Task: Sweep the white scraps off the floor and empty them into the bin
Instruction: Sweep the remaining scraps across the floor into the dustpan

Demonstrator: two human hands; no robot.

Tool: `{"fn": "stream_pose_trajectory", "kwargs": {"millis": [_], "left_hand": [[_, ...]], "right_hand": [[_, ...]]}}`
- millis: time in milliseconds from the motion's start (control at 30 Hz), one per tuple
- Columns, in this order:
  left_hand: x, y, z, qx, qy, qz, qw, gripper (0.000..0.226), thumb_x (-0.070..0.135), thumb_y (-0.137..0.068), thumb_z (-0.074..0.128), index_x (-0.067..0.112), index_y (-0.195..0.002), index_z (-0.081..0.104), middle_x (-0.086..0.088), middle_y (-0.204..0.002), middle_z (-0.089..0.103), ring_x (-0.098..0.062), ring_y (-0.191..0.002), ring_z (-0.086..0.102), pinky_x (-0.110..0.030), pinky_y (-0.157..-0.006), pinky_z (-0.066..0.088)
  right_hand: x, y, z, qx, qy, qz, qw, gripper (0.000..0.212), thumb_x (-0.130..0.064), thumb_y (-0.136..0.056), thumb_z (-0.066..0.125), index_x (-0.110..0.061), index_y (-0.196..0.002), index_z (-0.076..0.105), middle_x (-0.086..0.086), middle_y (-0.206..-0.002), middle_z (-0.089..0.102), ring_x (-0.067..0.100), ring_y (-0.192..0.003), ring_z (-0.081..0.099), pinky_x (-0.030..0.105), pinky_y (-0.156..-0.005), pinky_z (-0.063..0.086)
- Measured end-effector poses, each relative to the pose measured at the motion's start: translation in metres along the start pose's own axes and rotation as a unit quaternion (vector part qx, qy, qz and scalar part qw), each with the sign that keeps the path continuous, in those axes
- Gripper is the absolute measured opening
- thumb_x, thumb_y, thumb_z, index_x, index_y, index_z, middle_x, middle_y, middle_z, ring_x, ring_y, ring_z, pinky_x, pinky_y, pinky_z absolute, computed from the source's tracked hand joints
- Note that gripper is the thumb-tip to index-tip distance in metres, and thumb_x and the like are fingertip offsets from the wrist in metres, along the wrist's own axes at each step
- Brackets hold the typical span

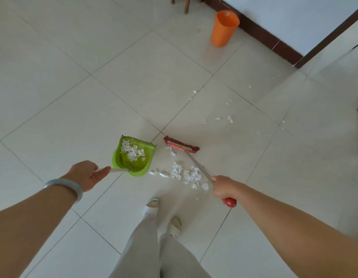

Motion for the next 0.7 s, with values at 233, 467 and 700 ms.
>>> {"fn": "stream_pose_trajectory", "kwargs": {"millis": [233, 467, 700], "left_hand": [[-0.007, 0.04, 0.026, -0.002, 0.026, -0.03, 0.999, 0.057, 0.057, -0.093, 0.037, 0.015, -0.055, 0.044, 0.001, -0.052, 0.044, -0.02, -0.056, 0.05, -0.029, -0.062, 0.043], [-0.022, 0.083, 0.052, 0.002, 0.055, -0.078, 0.995, 0.056, 0.056, -0.093, 0.038, 0.014, -0.056, 0.044, 0.001, -0.051, 0.041, -0.017, -0.051, 0.043, -0.022, -0.051, 0.035], [-0.044, 0.122, 0.074, 0.013, 0.082, -0.127, 0.988, 0.058, 0.058, -0.091, 0.04, 0.014, -0.053, 0.044, 0.0, -0.05, 0.043, -0.018, -0.049, 0.044, -0.025, -0.051, 0.035]], "right_hand": [[0.017, 0.032, -0.018, -0.02, 0.127, -0.029, 0.991, 0.031, -0.003, -0.084, 0.04, -0.01, -0.111, 0.053, 0.01, -0.079, 0.057, 0.019, -0.052, 0.056, 0.025, -0.049, 0.043], [0.007, 0.026, -0.026, 0.003, 0.169, -0.066, 0.983, 0.026, -0.004, -0.078, 0.037, -0.014, -0.098, 0.05, 0.015, -0.093, 0.059, 0.022, -0.052, 0.057, 0.026, -0.046, 0.046], [-0.023, 0.002, -0.005, 0.004, 0.237, -0.091, 0.967, 0.056, 0.001, -0.083, 0.038, -0.017, -0.136, 0.042, 0.011, -0.089, 0.053, 0.022, -0.053, 0.052, 0.026, -0.048, 0.041]]}}
Point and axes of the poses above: each hand's wrist, its own y-axis away from the middle knuckle, its own z-axis out of the palm, x = y × z, the point moved 8 cm from there along -y, towards the middle knuckle
